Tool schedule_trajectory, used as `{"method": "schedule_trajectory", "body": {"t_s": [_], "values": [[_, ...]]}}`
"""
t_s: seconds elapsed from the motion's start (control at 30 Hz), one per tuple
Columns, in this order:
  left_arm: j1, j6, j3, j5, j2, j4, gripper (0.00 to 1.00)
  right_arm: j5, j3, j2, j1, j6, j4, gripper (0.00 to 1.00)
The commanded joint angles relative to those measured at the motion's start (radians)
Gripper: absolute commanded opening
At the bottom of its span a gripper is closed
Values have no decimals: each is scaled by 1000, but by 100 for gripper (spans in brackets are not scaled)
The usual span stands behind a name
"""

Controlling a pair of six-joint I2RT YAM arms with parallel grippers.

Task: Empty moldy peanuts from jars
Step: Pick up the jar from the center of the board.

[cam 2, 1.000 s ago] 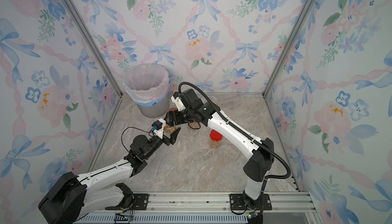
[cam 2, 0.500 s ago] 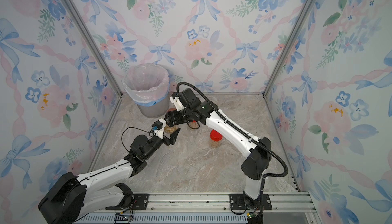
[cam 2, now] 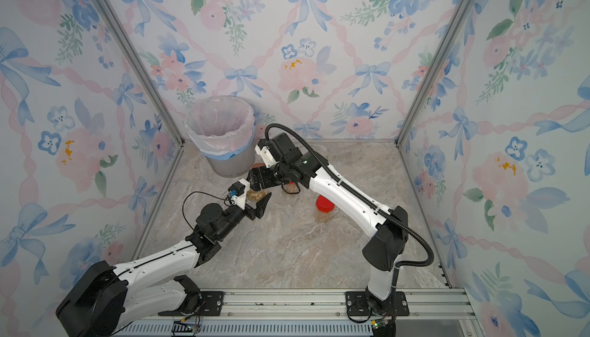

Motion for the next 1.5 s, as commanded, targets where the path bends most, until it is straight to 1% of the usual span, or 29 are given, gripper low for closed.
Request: {"method": "schedule_trajectory", "body": {"t_s": [0.0,0.1,0.2,0.4,0.53,0.67,0.8,0.9,1.3,1.47], "values": [[-13,12,14,-15,-18,44,40,-61,42,-33,44,66,30,87],[-14,12,13,-29,-18,43,40,-49,44,-40,44,82,33,89],[-13,12,10,-38,-25,43,38,-48,50,-43,44,110,35,94],[-15,17,10,-47,-37,43,36,-59,49,-43,48,137,47,95],[-15,18,8,-49,-43,43,35,-22,42,-46,48,137,41,100],[-16,18,4,-52,-47,43,35,12,30,-50,48,140,40,97],[-15,18,3,-53,-42,42,35,-4,-12,-85,52,164,114,97],[-15,14,-2,-53,-45,40,34,24,-10,-102,51,171,110,97],[-16,11,-21,-66,-74,40,33,22,-11,-89,46,168,104,97],[-17,12,-18,-73,-84,38,33,32,6,-75,53,155,58,97]]}}
